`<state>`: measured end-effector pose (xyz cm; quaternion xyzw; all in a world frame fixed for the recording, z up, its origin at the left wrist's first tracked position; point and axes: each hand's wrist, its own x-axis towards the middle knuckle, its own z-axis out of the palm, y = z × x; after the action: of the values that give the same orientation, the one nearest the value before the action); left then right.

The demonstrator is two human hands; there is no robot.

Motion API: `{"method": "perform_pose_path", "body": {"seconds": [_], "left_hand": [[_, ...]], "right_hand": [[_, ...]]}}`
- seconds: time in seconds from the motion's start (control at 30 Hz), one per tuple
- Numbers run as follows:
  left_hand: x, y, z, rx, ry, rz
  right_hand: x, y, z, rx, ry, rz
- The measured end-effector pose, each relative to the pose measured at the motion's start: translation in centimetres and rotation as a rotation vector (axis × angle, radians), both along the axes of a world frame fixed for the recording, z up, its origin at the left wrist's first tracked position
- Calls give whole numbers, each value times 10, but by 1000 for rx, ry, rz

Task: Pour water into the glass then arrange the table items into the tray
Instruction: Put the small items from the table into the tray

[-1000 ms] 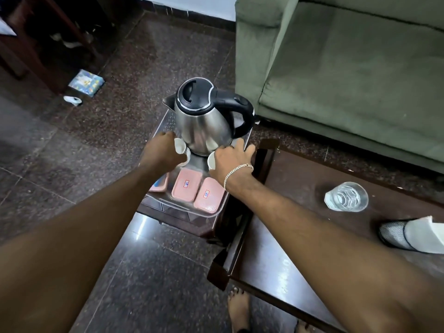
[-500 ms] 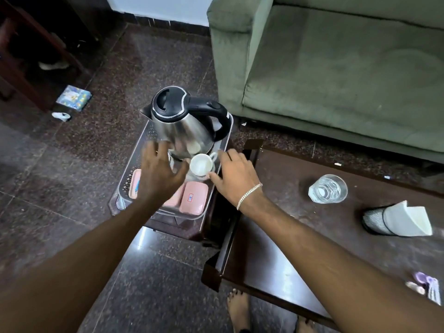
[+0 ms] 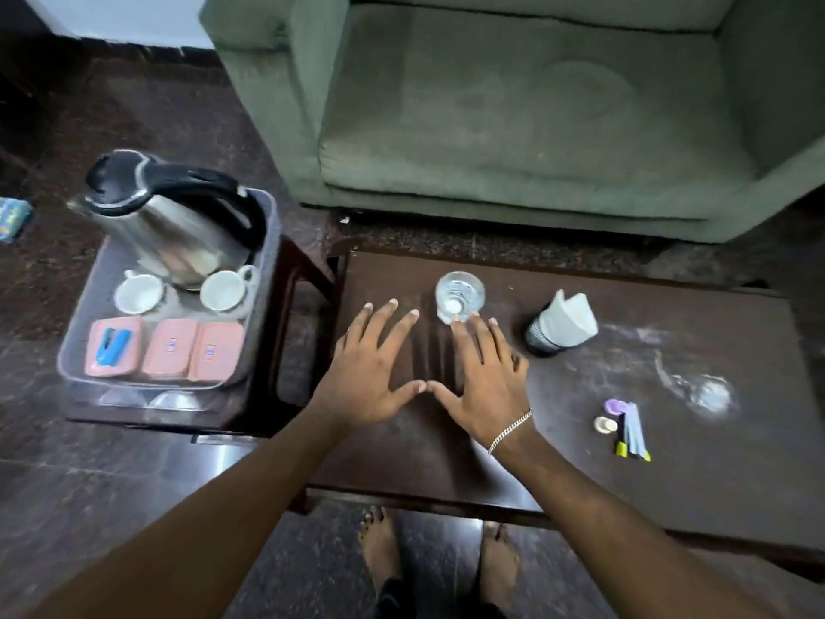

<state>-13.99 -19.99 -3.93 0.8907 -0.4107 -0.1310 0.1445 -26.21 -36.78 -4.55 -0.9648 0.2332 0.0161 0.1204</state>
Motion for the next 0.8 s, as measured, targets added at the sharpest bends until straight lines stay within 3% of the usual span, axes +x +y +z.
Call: {"method": "perform_pose_path", "body": {"seconds": [0.4,0.57,0.8], "left_hand": [[-124,-128,-32,99,220,-188],[-164,-180,-46,148,393,-150],[-207,-239,-68,192,395,-179]], "right_hand": [[-166,-111,-26,51,124,-251],[-201,-152,-47,196,111,-470],[-216,-187,-76,342,216,-675]]}}
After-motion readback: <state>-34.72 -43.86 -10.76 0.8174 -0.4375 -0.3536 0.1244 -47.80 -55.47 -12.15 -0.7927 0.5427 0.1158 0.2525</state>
